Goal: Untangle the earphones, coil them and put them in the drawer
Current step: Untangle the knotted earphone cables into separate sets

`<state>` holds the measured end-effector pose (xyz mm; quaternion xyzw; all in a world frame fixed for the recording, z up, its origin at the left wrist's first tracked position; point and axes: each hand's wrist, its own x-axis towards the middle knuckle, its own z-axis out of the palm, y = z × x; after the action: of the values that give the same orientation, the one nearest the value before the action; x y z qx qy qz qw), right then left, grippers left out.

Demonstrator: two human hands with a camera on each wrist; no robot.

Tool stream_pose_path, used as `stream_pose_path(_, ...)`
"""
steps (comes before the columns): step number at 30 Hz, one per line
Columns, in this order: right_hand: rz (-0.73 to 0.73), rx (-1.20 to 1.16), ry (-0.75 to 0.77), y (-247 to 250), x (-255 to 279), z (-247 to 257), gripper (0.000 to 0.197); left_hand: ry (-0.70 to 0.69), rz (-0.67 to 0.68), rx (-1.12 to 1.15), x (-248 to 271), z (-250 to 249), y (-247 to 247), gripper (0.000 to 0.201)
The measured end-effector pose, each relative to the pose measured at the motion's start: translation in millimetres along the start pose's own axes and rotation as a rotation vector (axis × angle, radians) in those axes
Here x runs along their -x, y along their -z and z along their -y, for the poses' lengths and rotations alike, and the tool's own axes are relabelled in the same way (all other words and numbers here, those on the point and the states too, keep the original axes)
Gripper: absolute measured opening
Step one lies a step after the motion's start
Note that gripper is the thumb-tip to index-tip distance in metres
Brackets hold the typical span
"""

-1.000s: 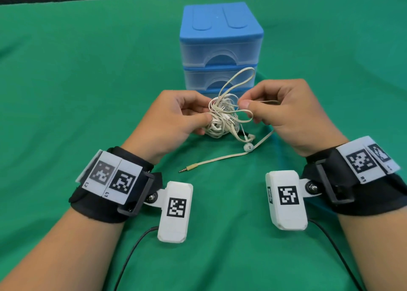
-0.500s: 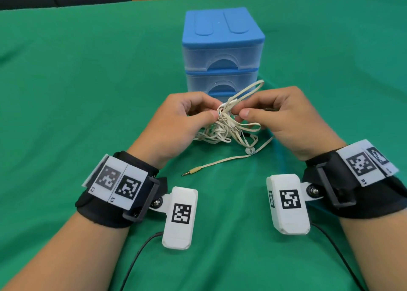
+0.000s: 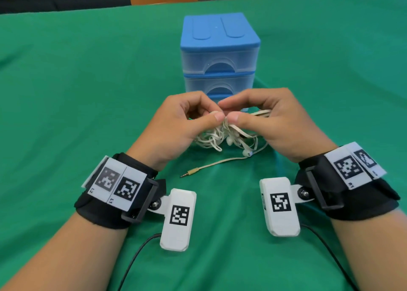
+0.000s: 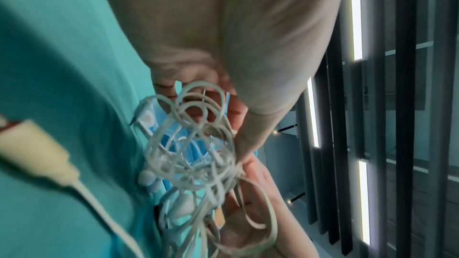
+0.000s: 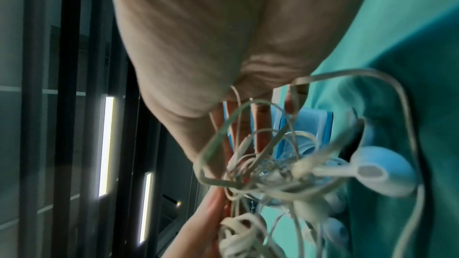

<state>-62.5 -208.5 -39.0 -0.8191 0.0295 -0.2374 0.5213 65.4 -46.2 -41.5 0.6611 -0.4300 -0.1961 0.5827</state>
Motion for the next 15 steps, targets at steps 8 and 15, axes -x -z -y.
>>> stream_pose_path(8, 0.001, 0.079, -0.028, 1.7, -0.8, -1.8, 0.010, 0.005, -0.114, 0.299, -3.0, -3.1, 0.4, 0.005)
stream_pose_path(15, 0.100, 0.027, -0.014, -1.4, -0.1, 2.0, 0.011, -0.027, 0.021, -0.061, 1.2, -3.3, -2.3, 0.021)
